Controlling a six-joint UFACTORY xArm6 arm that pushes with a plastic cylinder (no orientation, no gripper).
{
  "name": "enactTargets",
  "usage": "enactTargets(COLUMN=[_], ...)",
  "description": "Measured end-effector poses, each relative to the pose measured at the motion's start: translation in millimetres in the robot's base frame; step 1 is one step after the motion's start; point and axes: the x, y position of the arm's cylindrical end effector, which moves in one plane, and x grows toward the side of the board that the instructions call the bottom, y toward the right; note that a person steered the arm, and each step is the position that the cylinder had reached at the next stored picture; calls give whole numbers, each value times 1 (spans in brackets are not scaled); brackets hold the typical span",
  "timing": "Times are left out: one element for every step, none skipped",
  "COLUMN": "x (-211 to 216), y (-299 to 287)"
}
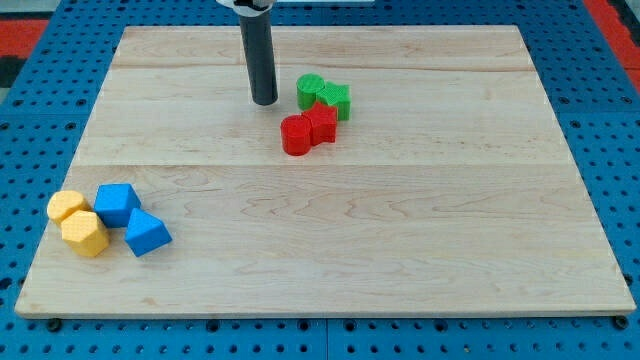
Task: Place the green circle on the top of the green star
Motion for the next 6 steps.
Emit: enactTargets(x=[0,-16,-33,-38,-39,-24], y=[7,35,63,76,70,41])
